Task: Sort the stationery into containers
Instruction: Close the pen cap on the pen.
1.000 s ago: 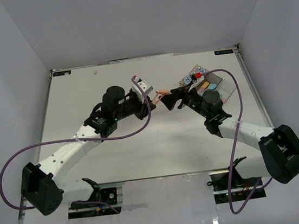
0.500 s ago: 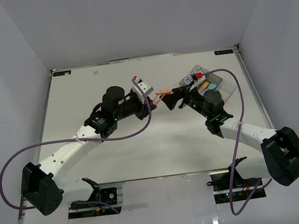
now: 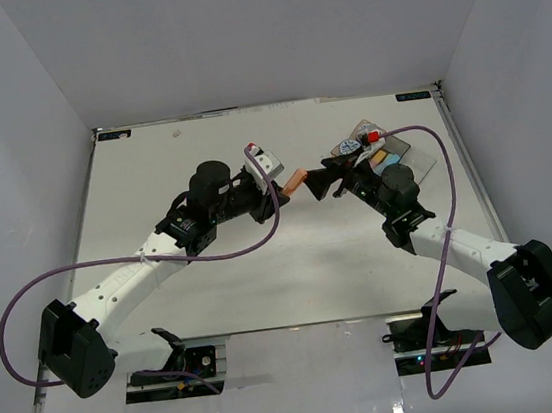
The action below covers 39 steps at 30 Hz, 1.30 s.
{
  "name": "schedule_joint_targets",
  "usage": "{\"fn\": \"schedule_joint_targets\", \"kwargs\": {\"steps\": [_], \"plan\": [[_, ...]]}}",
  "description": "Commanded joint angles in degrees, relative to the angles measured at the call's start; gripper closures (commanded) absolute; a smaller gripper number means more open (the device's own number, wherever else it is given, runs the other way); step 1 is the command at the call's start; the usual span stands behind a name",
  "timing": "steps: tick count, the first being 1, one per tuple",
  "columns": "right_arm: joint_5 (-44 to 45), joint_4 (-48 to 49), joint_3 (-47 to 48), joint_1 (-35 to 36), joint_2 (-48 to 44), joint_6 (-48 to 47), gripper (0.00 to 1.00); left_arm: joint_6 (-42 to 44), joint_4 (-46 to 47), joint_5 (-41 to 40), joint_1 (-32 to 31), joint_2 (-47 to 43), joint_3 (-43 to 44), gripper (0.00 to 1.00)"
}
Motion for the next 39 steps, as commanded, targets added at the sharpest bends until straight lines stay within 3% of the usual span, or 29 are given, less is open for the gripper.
{"fn": "schedule_joint_targets", "kwargs": {"steps": [1, 8, 12, 15, 18, 23, 29, 39], "plan": [[-0.06, 0.74, 1.94, -0.23, -1.16, -0.8, 0.04, 0.32, 1.54, 1.7, -0.16, -1.76, -0.52, 0.73], [1.87, -3.9, 2.12, -0.84, -3.26, -2.55, 0.04, 3.12, 4.0, 0.21, -0.16, -3.43, -2.71, 0.74], [0.2, -20.58, 9.2, -2.43, -6.42, -7.99, 0.04, 8.99, 7.68, -2.16, -0.25, -5.89, -6.4, 0.74], [-1.72, -40.5, 16.41, -2.78, -7.74, -11.86, 0.04, 14.09, 8.57, -2.52, -0.16, -7.82, -9.56, 0.76], [-5.32, -49.41, 21.26, -2.78, -8.01, -13.02, 0.05, 17.1, 8.57, -1.55, -0.33, -8.97, -10.62, 0.79], [-12.62, -61.98, 31.01, -2.61, -4.34, -12.75, 0.16, 21.84, 8.4, -0.84, -1.56, -10.2, -12.38, 0.82], [-17.9, -66.14, 34.46, -0.5, -1.6, -12.23, 0.25, 24.39, 7.17, -1.02, -3.06, -9.5, -12.56, 0.83], [-21.42, -65.18, 33.5, 1.52, 0.25, -10.3, 0.41, 25.45, 7.17, -2.25, -3.76, -9.23, -13.0, 0.84]]}}
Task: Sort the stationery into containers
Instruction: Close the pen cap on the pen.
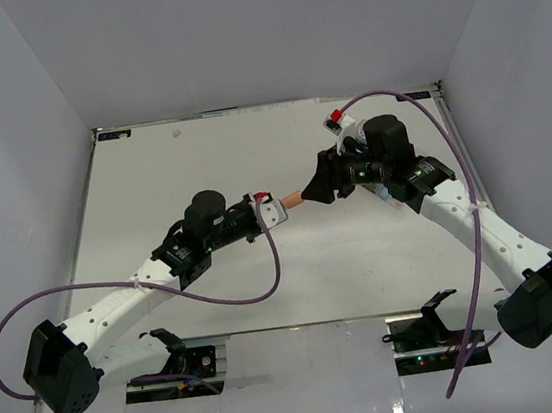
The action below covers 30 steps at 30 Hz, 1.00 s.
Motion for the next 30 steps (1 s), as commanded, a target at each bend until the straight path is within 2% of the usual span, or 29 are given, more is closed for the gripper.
{"fn": "schedule_joint_targets", "kwargs": {"steps": [1, 9, 14, 15, 23, 27, 30], "plan": [[-2.8, 1.13, 1.13, 1.09, -0.06, 1.29, 0.41, 1.21, 0.26, -0.02, -0.57, -0.56, -0.17, 0.84], [-4.3, 2.45, 1.21, 2.58, 1.61, 2.17, 0.46, 1.04, 0.26, -0.11, -0.75, -0.29, -0.08, 0.84], [-3.94, 2.8, 1.04, 3.11, 2.23, 2.44, 0.53, 1.13, 0.35, -0.29, -0.84, -0.55, -0.08, 0.85], [-3.68, 2.98, 1.04, 3.11, 2.23, 2.52, 0.57, 1.13, 0.35, -0.2, -0.83, -0.55, -0.08, 0.85], [-4.12, 4.3, 0.6, 3.72, 2.75, 3.58, 0.68, 1.22, 0.35, 0.24, -0.92, -0.47, -0.17, 0.85], [-3.77, 4.3, 0.25, 4.08, 3.11, 4.02, 0.79, 1.13, 0.35, 0.24, -1.1, -0.47, -0.08, 0.86], [-3.33, 3.6, -0.1, 4.52, 3.55, 4.1, 0.83, 1.13, 0.61, 0.24, -1.27, -0.47, 0.01, 0.87]]}}
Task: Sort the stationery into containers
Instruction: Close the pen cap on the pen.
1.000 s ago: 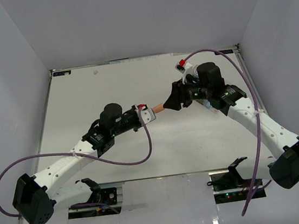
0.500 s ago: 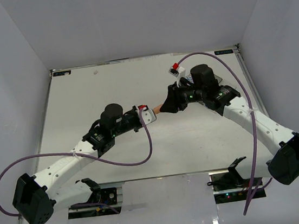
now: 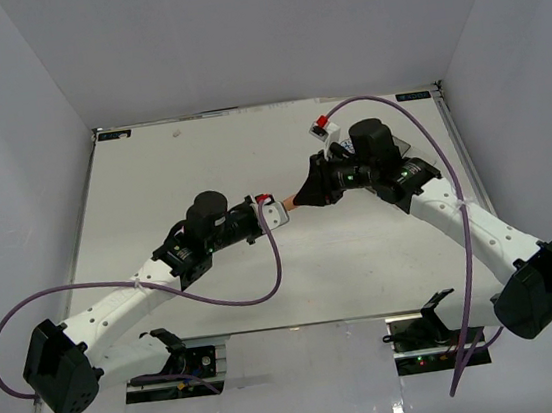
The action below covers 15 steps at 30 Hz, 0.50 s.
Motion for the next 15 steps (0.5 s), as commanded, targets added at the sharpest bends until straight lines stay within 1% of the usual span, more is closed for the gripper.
{"fn": "schedule_joint_targets", "kwargs": {"steps": [1, 6, 10, 12, 15], "plan": [[-0.49, 0.85, -0.17, 1.11, 1.18, 0.24, 0.83, 0.17, 1.29, 0.83, -0.81, -0.6, 0.07, 0.88], [0.39, -0.21, -0.96, 1.99, 1.89, 0.32, 0.89, -0.1, 1.82, 0.57, -0.9, -1.03, 0.16, 0.91], [1.45, -0.74, -2.45, 2.25, 2.77, 0.59, 0.92, -0.36, 3.22, 0.22, -0.99, -2.7, -0.46, 0.97], [1.62, -0.57, -3.33, 2.43, 3.03, 0.76, 0.92, -0.71, 4.27, 0.48, -0.99, -3.32, -0.89, 1.0], [1.54, -0.22, -3.69, 3.3, 3.91, 1.11, 0.92, -1.24, 5.07, 1.71, -0.99, -3.94, -0.98, 1.0]]}}
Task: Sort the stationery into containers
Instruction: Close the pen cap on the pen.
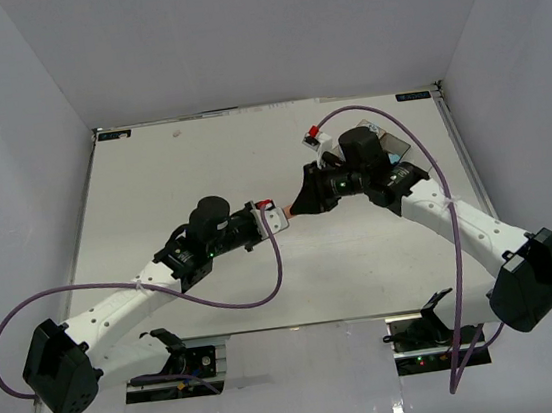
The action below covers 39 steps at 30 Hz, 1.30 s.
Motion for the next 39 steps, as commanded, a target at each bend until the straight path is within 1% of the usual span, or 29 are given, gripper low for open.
{"fn": "schedule_joint_targets", "kwargs": {"steps": [1, 12, 21, 27, 34, 35, 38, 39], "plan": [[0.64, -1.02, -1.35, 1.84, 2.42, -0.17, 0.92, -1.09, 7.3, 3.33, -0.88, -3.59, 1.03, 1.0], [-0.59, 1.43, -1.44, 4.39, 5.06, 1.49, 0.92, -2.4, 10.81, 4.03, -1.67, -4.64, -0.11, 1.0], [-0.41, 1.44, -1.53, 6.06, 7.61, 1.41, 0.92, -3.64, 17.49, 1.84, -1.76, -8.51, -3.1, 1.0], [-1.38, 1.0, -0.73, 6.15, 8.23, 1.14, 0.92, -3.81, 18.28, 2.36, -1.76, -8.86, -3.54, 1.0], [0.81, 0.38, -0.82, 6.15, 6.83, 0.18, 0.92, -3.55, 18.02, 1.49, -1.76, -9.04, -3.81, 1.0], [1.34, 0.21, -0.82, 5.89, 6.13, 0.0, 0.92, -3.29, 17.85, 1.22, -1.68, -8.95, -3.81, 0.96], [3.36, -1.37, -0.65, 4.84, 4.02, -1.23, 0.92, -2.85, 16.71, -0.53, -1.76, -8.51, -3.54, 0.73], [5.02, -1.98, -0.73, 3.61, 3.32, -1.75, 0.92, -2.24, 16.27, -1.15, -1.68, -8.51, -3.54, 0.57]]}}
